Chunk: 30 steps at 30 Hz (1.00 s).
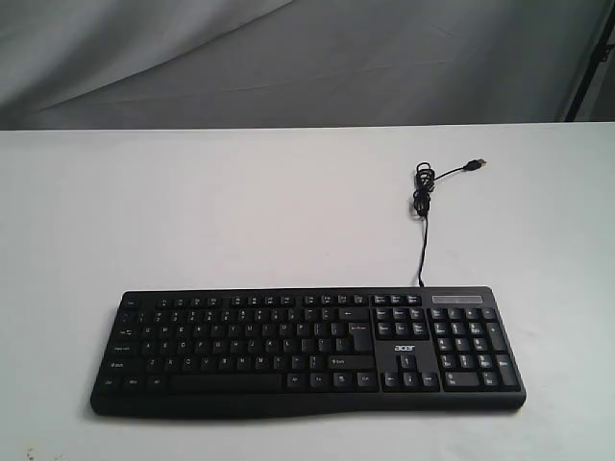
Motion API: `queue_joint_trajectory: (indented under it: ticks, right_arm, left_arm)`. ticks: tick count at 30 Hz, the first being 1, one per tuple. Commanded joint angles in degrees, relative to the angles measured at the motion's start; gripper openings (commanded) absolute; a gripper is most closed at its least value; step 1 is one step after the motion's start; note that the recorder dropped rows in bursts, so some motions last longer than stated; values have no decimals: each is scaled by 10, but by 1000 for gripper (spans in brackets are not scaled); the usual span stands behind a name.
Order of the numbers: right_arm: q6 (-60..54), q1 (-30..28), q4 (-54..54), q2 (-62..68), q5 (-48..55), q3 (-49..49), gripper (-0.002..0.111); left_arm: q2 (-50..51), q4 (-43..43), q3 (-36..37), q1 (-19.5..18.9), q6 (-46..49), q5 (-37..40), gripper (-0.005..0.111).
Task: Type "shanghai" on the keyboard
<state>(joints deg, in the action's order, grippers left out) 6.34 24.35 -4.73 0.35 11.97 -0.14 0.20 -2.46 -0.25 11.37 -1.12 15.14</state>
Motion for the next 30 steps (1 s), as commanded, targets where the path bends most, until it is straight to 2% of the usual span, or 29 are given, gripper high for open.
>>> queue_joint_trajectory:
  ticks: [1, 18, 24, 27, 30]
  right_arm:
    - [-1, -4, -6, -3, -1, 1, 0]
    - [-1, -4, -6, -3, -1, 1, 0]
    - [-1, -4, 30, -3, -1, -1, 0]
    - [-8, -4, 26, 2, -1, -43, 0]
    - [-14, -4, 32, 68, -1, -105, 0]
  left_arm:
    - [-2, 0, 2, 2, -2, -3, 0]
    - [-2, 0, 2, 2, -2, -3, 0]
    - [-2, 0, 2, 2, -2, -3, 0]
    - [-2, 0, 2, 2, -2, -3, 0]
    - [-2, 0, 2, 2, -2, -3, 0]
